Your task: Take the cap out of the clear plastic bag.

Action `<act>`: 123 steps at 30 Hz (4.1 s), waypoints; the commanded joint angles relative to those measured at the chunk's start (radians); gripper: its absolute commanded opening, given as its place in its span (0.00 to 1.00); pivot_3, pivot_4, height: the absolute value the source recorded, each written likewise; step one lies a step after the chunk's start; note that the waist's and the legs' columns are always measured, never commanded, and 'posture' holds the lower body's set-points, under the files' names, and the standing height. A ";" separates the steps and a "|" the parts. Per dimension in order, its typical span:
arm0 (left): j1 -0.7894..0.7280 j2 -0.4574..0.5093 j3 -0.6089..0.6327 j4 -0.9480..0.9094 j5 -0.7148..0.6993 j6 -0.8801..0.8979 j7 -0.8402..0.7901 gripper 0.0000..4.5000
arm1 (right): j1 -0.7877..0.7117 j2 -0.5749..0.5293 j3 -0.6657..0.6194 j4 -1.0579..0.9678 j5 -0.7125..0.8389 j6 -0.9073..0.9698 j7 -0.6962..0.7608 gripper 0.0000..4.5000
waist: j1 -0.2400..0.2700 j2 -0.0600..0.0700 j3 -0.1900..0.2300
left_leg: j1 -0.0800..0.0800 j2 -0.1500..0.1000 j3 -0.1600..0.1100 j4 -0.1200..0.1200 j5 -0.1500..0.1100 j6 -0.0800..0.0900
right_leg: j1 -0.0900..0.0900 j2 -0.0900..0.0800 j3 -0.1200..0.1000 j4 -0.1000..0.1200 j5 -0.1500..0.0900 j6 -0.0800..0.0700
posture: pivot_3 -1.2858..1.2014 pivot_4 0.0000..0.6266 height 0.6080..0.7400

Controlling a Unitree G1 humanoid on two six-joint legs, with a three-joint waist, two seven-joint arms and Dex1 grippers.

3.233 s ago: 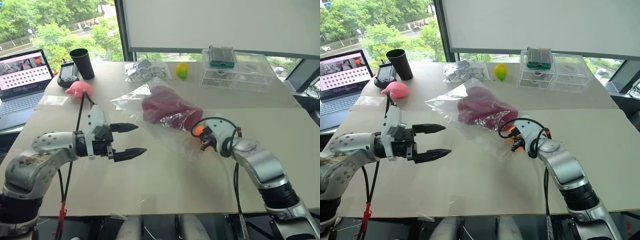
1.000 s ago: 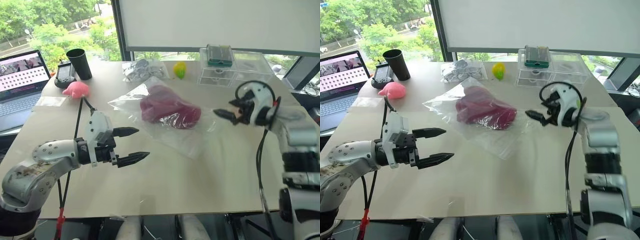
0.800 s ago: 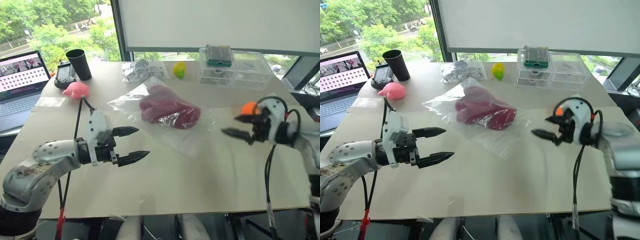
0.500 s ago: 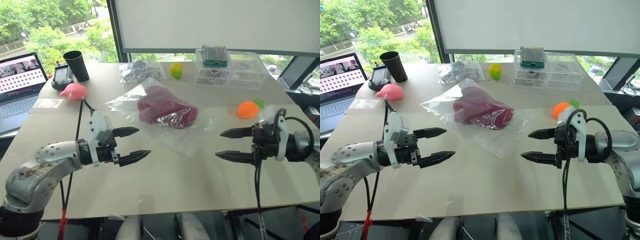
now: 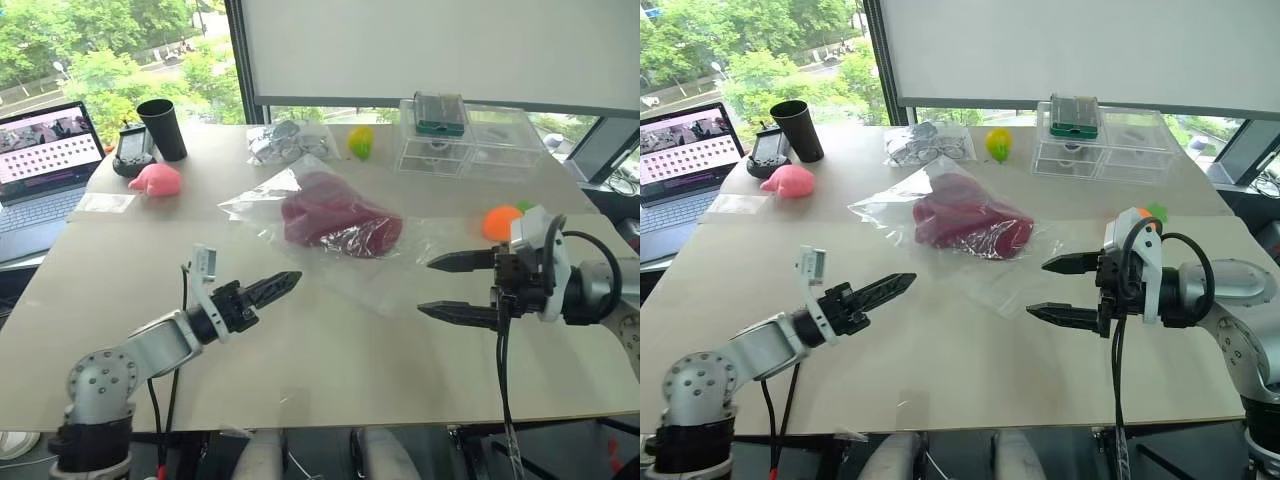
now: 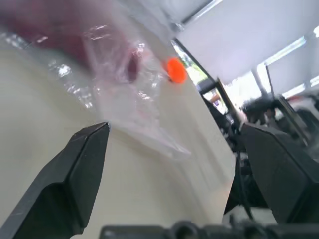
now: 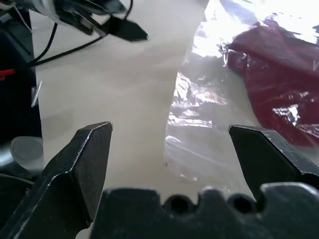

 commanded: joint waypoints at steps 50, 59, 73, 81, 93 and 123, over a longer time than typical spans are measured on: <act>-0.677 -0.581 0.215 1.054 0.578 -0.210 -0.112 1.00 | 0.321 0.136 -0.110 -0.040 -0.172 -0.271 -0.279 0.98 | 0.022 -0.002 -0.013 | -0.003 -0.008 -0.005 0.005 -0.004 -0.005 | 0.015 -0.002 0.000 -0.020 0.002 0.009 | 0.52 0.24 1.00; -0.716 -0.681 0.226 1.169 0.654 -0.328 -0.107 1.00 | 0.321 0.128 -0.112 -0.048 -0.174 -0.258 -0.283 0.98 | 0.018 0.000 -0.016 | 0.007 -0.008 -0.005 0.005 -0.005 -0.006 | 0.024 -0.001 0.001 -0.019 0.001 0.010 | 0.52 0.24 1.00; -0.715 -0.609 0.290 1.207 0.654 -0.327 -0.093 1.00 | 0.321 0.130 -0.111 -0.059 -0.175 -0.243 -0.299 0.98 | 0.006 0.002 -0.020 | 0.015 -0.008 -0.005 0.005 -0.007 -0.008 | 0.031 -0.001 0.000 -0.020 -0.001 0.009 | 0.52 0.24 1.00; -0.705 -0.634 0.304 1.204 0.657 -0.342 -0.097 1.00 | 0.315 0.123 -0.100 -0.057 -0.174 -0.228 -0.299 0.98 | -0.003 0.002 -0.020 | 0.015 -0.007 -0.005 0.005 -0.010 -0.014 | 0.032 -0.001 0.000 -0.020 -0.002 0.006 | 0.52 0.24 1.00; -0.711 -0.643 0.331 1.198 0.646 -0.339 -0.110 0.66 | 0.325 0.115 -0.097 -0.058 -0.177 -0.205 -0.299 1.00 | -0.008 0.001 -0.019 | 0.014 -0.007 -0.005 0.004 -0.011 -0.014 | 0.030 -0.001 0.000 -0.021 -0.002 0.006 | 0.52 0.24 1.00; -0.701 0.053 -0.182 1.221 1.059 0.096 -1.165 0.01 | 0.312 0.122 -0.068 -0.079 -0.187 -0.172 -0.329 1.00 | -0.033 0.002 -0.019 | 0.000 -0.006 -0.006 -0.010 -0.007 -0.008 | 0.006 0.002 0.001 -0.016 -0.006 0.004 | 0.52 0.24 1.00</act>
